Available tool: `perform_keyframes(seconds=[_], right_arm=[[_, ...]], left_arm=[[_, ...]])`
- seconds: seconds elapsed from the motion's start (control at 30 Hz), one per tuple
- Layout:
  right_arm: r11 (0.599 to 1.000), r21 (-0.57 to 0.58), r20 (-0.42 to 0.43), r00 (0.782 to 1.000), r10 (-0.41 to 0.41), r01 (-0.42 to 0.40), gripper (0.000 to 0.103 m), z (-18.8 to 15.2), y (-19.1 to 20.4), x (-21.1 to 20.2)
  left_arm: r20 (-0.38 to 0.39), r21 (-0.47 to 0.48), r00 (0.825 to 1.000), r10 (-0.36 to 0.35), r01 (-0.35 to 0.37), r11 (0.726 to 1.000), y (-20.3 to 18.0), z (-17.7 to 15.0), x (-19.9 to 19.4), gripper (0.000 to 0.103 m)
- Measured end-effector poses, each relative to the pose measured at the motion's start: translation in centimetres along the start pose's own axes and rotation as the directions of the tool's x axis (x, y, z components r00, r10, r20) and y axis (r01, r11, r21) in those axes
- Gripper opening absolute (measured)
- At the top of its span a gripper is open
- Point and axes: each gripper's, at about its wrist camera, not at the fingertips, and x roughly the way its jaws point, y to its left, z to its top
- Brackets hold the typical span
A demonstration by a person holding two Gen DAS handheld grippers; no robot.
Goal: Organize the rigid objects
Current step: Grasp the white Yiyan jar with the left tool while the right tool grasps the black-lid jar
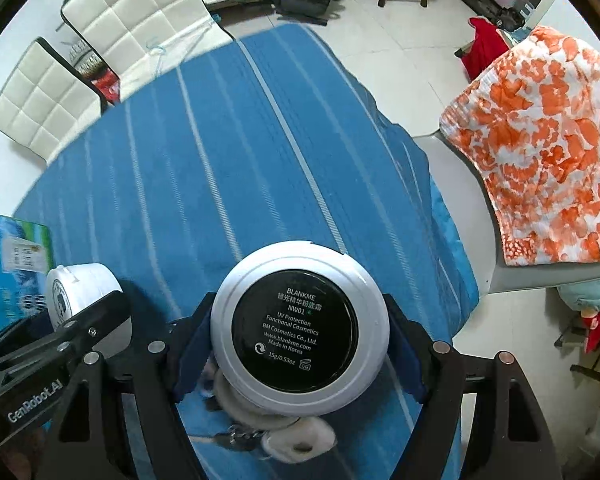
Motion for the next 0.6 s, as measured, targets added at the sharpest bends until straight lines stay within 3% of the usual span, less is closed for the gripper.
perform_keyframes(seconds=[0.33, 0.6], right_arm=[[0.995, -0.041, 0.099, 0.991, 0.092, -0.088, 0.079, -3.6, 6.9, -8.5], [0.978, -0.147, 0.128, 0.978, 0.167, -0.147, 0.079, -8.0, 16.6, -12.1]], left_arm=[[0.16, 0.007, 0.985, -0.064, 0.064, 0.998, 3.3, -2.1, -10.4, 0.066], [0.241, -0.054, 0.97, 0.022, -0.009, 0.999, 10.2, -6.1, -15.8, 0.066]])
